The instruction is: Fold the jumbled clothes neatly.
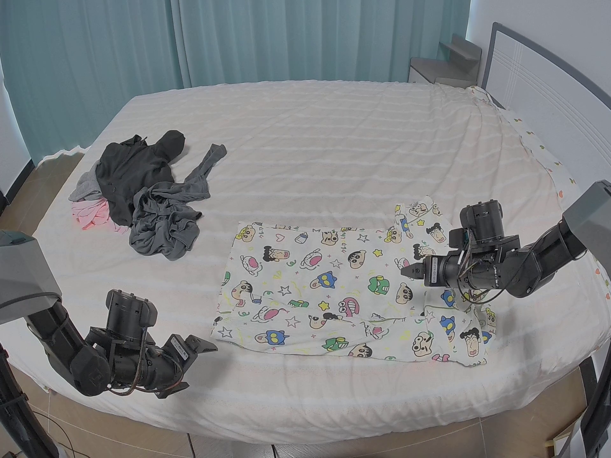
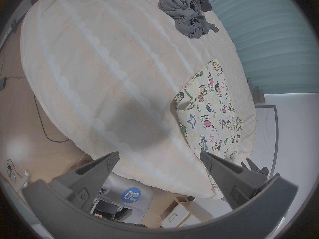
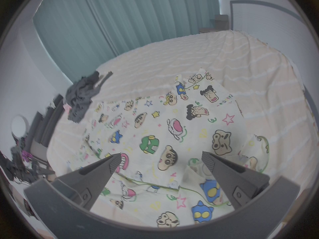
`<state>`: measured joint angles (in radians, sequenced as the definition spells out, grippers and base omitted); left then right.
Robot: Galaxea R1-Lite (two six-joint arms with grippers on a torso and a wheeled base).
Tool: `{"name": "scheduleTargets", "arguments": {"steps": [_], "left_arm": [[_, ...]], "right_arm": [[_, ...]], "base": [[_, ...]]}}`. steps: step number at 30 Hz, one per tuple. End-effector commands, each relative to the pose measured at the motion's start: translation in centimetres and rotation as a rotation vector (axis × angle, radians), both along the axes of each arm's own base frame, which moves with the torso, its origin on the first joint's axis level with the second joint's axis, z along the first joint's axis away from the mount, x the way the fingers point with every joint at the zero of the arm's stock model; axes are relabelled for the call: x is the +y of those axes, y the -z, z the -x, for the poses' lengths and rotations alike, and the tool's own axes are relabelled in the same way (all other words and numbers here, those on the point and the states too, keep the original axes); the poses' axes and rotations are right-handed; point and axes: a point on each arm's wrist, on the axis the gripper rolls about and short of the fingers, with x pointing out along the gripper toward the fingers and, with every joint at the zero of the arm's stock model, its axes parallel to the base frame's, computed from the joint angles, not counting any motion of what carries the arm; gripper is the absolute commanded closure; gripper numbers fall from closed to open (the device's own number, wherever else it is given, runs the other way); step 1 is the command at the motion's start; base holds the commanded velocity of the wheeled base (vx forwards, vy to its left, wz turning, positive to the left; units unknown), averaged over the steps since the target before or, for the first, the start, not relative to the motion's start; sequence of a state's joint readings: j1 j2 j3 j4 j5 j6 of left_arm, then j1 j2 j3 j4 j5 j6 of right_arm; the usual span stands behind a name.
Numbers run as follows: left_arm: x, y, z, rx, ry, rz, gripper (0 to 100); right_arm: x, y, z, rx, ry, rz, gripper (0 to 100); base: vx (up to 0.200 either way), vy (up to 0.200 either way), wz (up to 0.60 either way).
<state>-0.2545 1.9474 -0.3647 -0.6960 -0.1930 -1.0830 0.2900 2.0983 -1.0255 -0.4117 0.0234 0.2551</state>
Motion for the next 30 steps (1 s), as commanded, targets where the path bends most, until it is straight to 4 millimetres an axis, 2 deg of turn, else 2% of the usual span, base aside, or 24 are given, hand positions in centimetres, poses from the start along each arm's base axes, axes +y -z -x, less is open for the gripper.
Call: {"name": "scheduleTargets", "arguments": {"steps": [1,5,7,11,12,13,14,18,23,30], "left_arm": [[0.0,0.0,0.0,0.001,0.0,0.0,0],[0.0,0.0,0.0,0.002,0.001,0.001,0],[0.0,0.0,0.0,0.003,0.0,0.0,0],[0.0,0.0,0.0,0.001,0.002,0.0,0],[0.0,0.0,0.0,0.001,0.002,0.0,0],[0.0,0.0,0.0,0.001,0.002,0.0,0],[0.0,0.0,0.0,0.001,0.0,0.0,0],[0.0,0.1,0.0,0.003,0.002,0.0,0],[0.0,0.1,0.0,0.003,0.002,0.0,0],[0.0,0.1,0.0,0.004,0.002,-0.001,0]], "right_arm": [[-0.7,-0.6,1.1,0.004,-0.031,-0.096,0],[-0.7,-0.2,1.6,0.018,-0.05,-0.082,0],[-1.4,-0.1,1.4,0.021,-0.031,-0.078,0],[-4.7,0.0,0.8,0.025,0.056,-0.086,0],[-6.4,0.2,0.7,0.034,0.095,-0.091,0],[-6.8,0.3,0.7,0.037,0.103,-0.092,0],[-8.2,0.6,0.9,0.052,0.125,-0.104,0],[-10.3,1.8,1.8,0.104,0.149,-0.134,0],[-11.7,3.0,1.8,0.143,0.163,-0.169,0],[-11.8,4.5,1.3,0.166,0.151,-0.188,0]], "base": [[0.0,0.0,0.0],[0.0,0.0,0.0],[0.0,0.0,0.0],[0.0,0.0,0.0],[0.0,0.0,0.0],[0.0,0.0,0.0],[0.0,0.0,0.0],[0.0,0.0,0.0],[0.0,0.0,0.0],[0.0,0.0,0.0]]}}
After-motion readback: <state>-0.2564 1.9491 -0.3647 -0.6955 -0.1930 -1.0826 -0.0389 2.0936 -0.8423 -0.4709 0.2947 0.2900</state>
